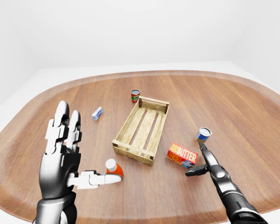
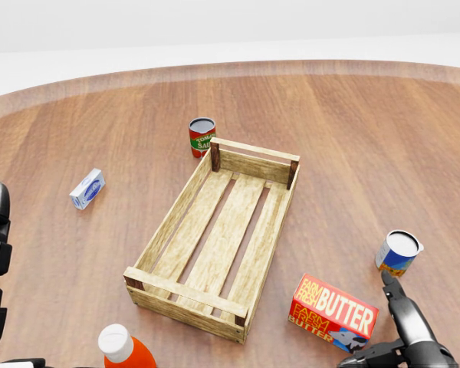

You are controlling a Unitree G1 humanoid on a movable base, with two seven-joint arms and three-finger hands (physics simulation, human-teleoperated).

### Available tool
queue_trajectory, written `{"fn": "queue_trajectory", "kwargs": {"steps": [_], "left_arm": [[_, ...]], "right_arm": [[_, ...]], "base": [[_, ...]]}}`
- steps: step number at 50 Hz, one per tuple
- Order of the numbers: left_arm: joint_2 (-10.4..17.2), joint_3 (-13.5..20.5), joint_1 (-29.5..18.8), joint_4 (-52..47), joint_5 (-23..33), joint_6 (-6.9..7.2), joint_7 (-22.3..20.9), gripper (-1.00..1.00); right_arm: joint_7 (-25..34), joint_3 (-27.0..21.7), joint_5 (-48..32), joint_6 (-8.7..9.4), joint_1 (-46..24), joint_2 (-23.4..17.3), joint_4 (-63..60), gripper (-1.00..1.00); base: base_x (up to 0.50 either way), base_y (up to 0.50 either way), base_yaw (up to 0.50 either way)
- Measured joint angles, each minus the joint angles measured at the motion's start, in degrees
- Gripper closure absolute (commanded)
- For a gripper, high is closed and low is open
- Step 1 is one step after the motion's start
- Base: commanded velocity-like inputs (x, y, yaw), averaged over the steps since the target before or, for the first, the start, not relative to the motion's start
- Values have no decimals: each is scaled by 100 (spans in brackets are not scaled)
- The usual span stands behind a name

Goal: Pick up the butter and put it in the tray.

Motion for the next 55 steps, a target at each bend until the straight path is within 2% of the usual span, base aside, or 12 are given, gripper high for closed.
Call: {"fn": "queue_trajectory", "kwargs": {"steps": [14,35,55], "left_arm": [[-6,20,-7,-6,-12,0,-9,-100],[-12,22,14,-32,-12,0,-16,-100],[-7,11,14,-18,-8,0,-16,-100]], "right_arm": [[28,15,26,0,-181,9,-180,-100],[-69,70,104,0,-448,46,618,-100],[-90,147,65,0,-873,134,775,-100]], "base": [[0,0,0],[0,0,0],[0,0,0]]}}
